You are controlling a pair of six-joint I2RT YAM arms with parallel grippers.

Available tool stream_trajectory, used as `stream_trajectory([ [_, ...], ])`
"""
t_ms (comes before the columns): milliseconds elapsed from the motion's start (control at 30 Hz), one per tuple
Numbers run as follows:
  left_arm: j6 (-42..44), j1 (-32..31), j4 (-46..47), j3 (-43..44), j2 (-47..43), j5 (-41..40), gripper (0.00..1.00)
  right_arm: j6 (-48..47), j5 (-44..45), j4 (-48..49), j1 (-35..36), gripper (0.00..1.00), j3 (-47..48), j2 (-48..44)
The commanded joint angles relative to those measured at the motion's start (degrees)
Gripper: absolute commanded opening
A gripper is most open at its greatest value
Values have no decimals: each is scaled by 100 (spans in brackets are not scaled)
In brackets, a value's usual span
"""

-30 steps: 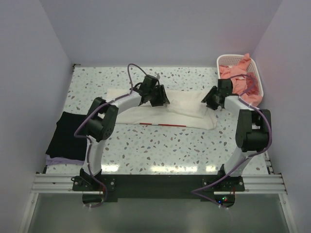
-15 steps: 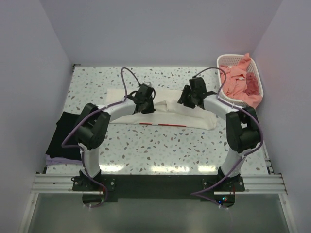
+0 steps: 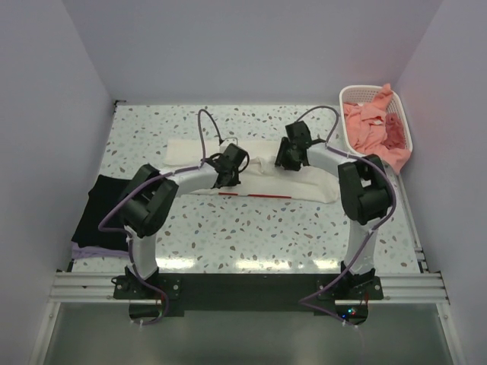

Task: Fold and stack the t-shirts
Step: Fold the tshirt

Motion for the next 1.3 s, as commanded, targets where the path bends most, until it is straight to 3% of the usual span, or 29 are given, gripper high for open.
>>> stream_trajectory([
  [0,42,-211,-106,-350,-21,-132,10,-384,398,-472,-32,45,330,434],
  [267,-547,-843,-185,-702,-92,71,10,-1096,425,-1035,-59,45,1850,1462],
  [600,-1338,-1530,157,-246,66,983,10,-1580,-533,-1334,29,46,3475,2420],
  [867,-1462,-1803,439,422,251,1415,11,-1853,-885,-1597,416,51,3907,2755],
  [1067,-997,-1662,115,458,-388,1021,20,-1932,-500,-2028,337,60,4444,2327],
  [1267,-286,-1188,-352,-279,-1495,195,25,-1475,-270,-1731,48,68,3874,1271],
])
